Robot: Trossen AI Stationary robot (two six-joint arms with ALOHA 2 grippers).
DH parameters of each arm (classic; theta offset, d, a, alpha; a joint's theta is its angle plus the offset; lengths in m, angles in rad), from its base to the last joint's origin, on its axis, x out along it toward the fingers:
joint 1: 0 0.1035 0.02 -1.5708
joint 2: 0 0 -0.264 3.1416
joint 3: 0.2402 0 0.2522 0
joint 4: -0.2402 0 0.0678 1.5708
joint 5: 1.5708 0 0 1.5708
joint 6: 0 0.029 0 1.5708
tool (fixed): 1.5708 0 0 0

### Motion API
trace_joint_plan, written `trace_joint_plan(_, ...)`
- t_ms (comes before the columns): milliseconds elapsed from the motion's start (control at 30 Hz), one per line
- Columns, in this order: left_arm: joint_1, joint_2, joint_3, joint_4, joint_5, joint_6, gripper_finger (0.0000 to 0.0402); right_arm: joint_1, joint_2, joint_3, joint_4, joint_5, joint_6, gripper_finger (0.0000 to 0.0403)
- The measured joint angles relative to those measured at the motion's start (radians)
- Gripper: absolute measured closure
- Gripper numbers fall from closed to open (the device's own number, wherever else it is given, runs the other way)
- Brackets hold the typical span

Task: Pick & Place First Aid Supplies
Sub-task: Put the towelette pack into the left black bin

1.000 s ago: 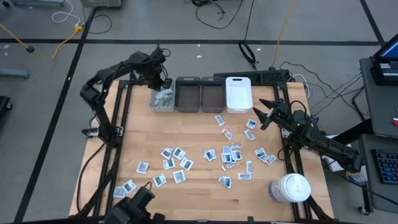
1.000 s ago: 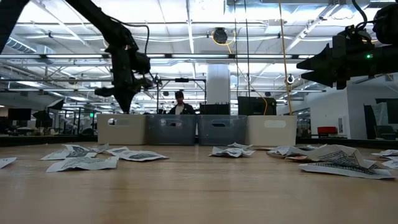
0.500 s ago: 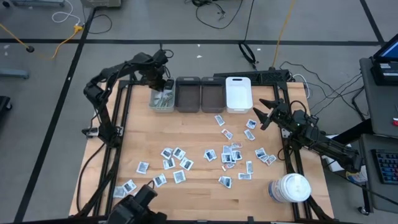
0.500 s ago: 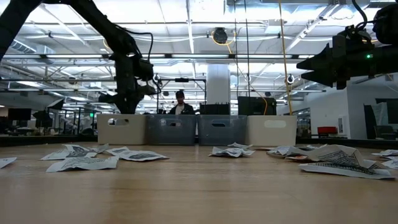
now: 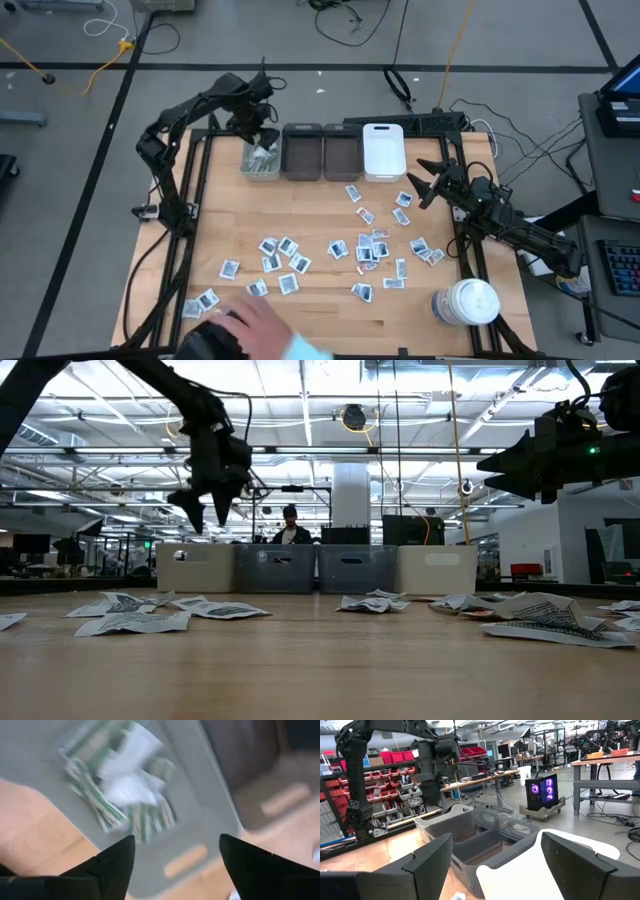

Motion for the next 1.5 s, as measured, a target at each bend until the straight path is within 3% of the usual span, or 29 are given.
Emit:
trace_joint_plan(300, -0.131, 0.000, 0.106, -0.231, -0.057, 0.127, 0.0094, 0.000, 0.000, 0.000, 0.000, 0.000, 0.000, 0.0105)
trace_joint_plan(667, -0.364, -0.008, 0.100, -0.233, -0.056, 0.094, 0.0112, 0.000, 0.000, 0.000, 0.000, 0.000, 0.000, 0.0105)
trace_joint_plan(967, -0.582, -0.217, -0.096, -0.078, -0.101, -0.047, 0.0106, 0.000, 0.000, 0.000, 0.000, 0.000, 0.000, 0.0105)
trace_joint_plan(1300, -0.886, -0.420, -0.334, -0.043, -0.102, -0.318, 0.0118, 0.000, 0.000, 0.000, 0.000, 0.000, 0.000, 0.0105)
trace_joint_plan(1500, -1.087, -0.470, -0.405, -0.021, -0.100, -0.497, 0.0119, 0.000, 0.000, 0.000, 0.000, 0.000, 0.000, 0.0105)
